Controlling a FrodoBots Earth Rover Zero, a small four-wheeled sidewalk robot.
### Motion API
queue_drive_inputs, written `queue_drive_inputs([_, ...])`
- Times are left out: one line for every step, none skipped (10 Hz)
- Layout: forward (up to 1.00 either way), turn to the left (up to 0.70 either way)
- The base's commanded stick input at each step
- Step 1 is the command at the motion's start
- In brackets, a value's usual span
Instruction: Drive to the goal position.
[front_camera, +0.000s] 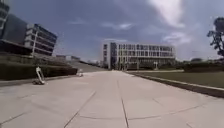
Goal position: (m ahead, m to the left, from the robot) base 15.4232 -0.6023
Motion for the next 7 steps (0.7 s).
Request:
queue_drive_inputs([0.70, 0.00])
queue_drive_inputs([0.70, 0.00])
queue_drive_inputs([0.70, 0.00])
queue_drive_inputs([0.70, 0.00])
queue_drive_inputs([0.70, 0.00])
queue_drive_inputs([0.70, 0.00])
queue_drive_inputs([0.70, 0.00])
